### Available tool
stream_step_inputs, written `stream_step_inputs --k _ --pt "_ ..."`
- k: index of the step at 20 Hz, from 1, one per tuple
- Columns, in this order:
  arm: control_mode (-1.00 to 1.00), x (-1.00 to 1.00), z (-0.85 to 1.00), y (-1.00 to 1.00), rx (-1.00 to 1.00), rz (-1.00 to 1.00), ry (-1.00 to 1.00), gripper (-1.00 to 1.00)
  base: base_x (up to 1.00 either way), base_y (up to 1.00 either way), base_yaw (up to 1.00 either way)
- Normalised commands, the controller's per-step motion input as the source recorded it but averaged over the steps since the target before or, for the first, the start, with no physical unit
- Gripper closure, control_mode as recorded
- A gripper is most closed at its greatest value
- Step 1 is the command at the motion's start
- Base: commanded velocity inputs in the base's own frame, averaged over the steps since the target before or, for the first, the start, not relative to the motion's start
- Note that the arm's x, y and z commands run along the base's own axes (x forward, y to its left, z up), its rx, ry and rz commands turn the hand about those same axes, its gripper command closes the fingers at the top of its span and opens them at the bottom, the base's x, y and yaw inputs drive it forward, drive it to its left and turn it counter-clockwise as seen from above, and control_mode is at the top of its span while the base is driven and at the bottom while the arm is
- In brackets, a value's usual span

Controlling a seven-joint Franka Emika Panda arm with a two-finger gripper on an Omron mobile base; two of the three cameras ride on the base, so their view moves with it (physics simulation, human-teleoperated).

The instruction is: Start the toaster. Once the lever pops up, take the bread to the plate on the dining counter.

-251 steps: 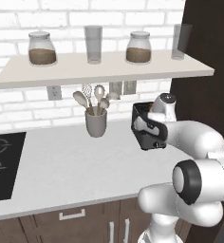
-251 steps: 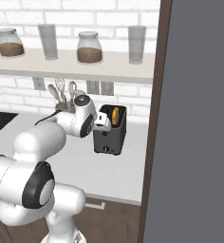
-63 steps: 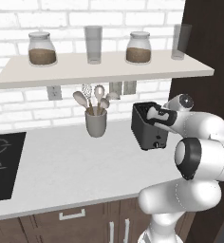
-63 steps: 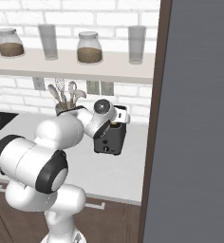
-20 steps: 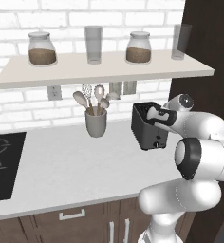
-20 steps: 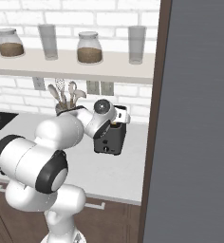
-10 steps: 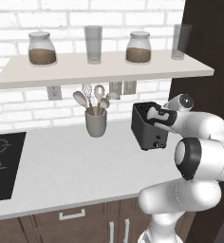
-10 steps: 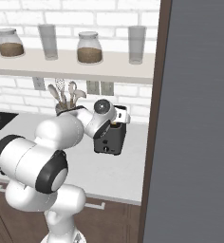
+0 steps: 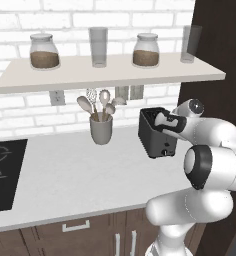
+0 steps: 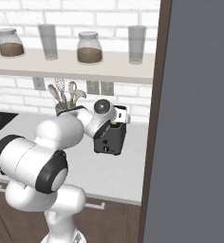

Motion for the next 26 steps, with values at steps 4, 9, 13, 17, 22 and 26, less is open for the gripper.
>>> stream_step_inputs --k 4,9,13,17,22,26 --pt "-1.0 0.0 0.0 0.0 0.0 0.0 0.0 -1.0 0.0 0.0 0.0" --pt "-1.0 0.0 0.0 0.0 0.0 0.0 0.0 -1.0 0.0 0.0 0.0" --pt "-1.0 0.0 0.0 0.0 0.0 0.0 0.0 -1.0 0.0 0.0 0.0" --pt "-1.0 0.0 0.0 0.0 0.0 0.0 0.0 -1.0 0.0 0.0 0.0" --pt "-1.0 0.0 0.0 0.0 0.0 0.0 0.0 -1.0 0.0 0.0 0.0" --pt "-1.0 0.0 0.0 0.0 0.0 0.0 0.0 -1.0 0.0 0.0 0.0"
